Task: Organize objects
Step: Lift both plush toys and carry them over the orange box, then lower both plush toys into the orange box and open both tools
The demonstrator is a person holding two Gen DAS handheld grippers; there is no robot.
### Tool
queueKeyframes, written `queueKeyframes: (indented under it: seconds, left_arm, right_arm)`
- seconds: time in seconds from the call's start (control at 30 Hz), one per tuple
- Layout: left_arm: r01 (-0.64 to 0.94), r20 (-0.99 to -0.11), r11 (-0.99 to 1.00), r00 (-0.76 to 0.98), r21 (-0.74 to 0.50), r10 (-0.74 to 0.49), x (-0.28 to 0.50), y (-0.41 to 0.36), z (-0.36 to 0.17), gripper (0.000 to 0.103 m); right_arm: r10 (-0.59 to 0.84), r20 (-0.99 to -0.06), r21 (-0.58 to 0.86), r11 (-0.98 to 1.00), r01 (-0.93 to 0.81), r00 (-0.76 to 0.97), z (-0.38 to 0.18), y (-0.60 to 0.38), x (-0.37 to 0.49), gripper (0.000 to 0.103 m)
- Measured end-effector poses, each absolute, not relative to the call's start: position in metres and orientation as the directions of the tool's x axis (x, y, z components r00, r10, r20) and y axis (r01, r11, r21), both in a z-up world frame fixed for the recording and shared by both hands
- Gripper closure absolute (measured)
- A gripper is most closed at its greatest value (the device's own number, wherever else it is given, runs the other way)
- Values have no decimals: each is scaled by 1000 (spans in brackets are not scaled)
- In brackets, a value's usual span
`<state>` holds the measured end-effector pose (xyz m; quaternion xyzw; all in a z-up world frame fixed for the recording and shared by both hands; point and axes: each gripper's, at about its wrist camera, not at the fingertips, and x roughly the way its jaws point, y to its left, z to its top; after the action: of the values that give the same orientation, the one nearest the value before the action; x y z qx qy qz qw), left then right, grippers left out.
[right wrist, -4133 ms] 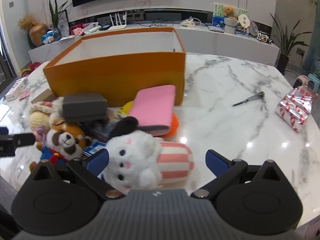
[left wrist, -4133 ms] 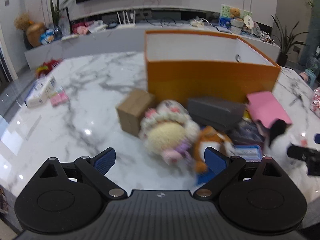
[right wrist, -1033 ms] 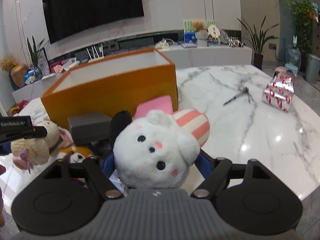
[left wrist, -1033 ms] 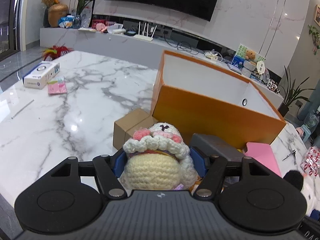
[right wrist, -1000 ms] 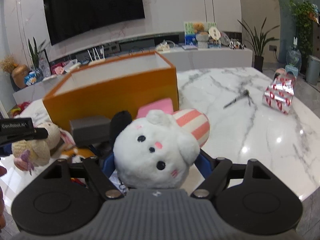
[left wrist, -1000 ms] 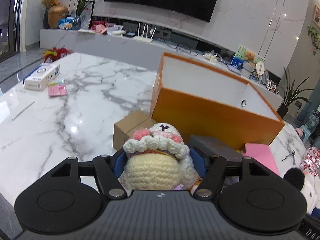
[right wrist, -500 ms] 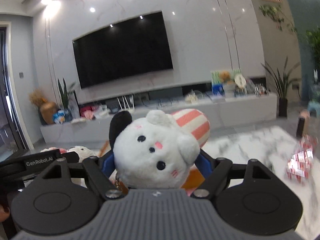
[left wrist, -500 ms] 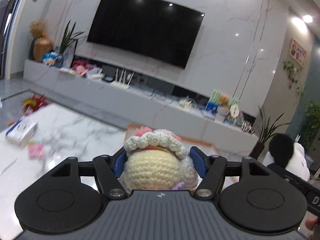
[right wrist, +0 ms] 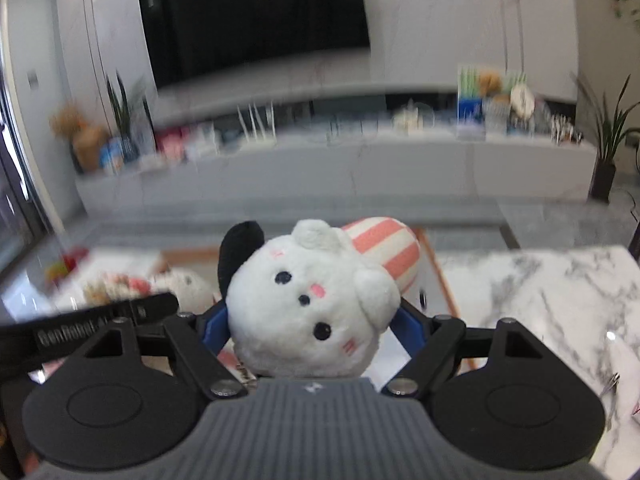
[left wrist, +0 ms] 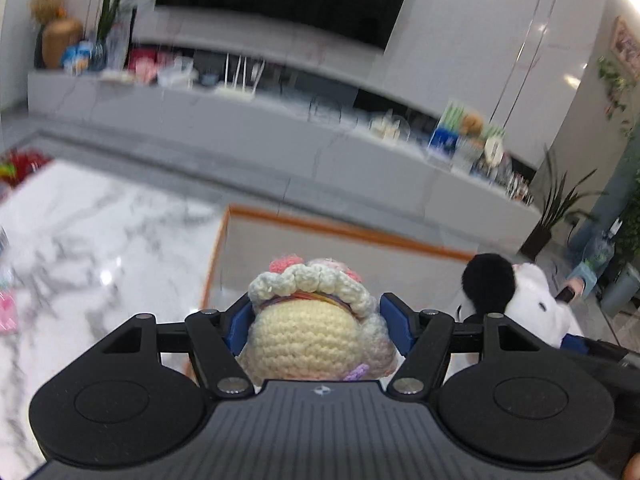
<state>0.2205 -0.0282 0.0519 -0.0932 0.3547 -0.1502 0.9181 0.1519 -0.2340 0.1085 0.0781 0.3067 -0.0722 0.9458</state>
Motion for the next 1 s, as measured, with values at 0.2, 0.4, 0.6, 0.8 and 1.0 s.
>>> queueKeyframes:
  seconds: [0.2,0.4,0.6,0.8,1.0]
  left_arm:
    - [188,-712,973,664,-135,-227,233,-49,20,25]
    - [223,-737,974,664,31,-129,226,-79,12,23]
    - [312,-805,939,516,-142,-293,230,-88,1,24]
    - [292,-857,944,436,-156,-277,239,-79,-2,24]
    - [273,-880,944,381,-187,-284,249,-69,-9,25]
  right_arm:
    - [-100,-723,-3,990,142,683,68,-236,193,21]
    - [-115,-781,-96,993,64,614,41,-226,198,21]
    - [-149,-806,-170,985,17,573,42,-224,194,20]
    - [-38,-877,-74,996,-55,478,39,-232,205,21]
    - [-14,-949,-64,987,-150,314,29,-233,225,20]
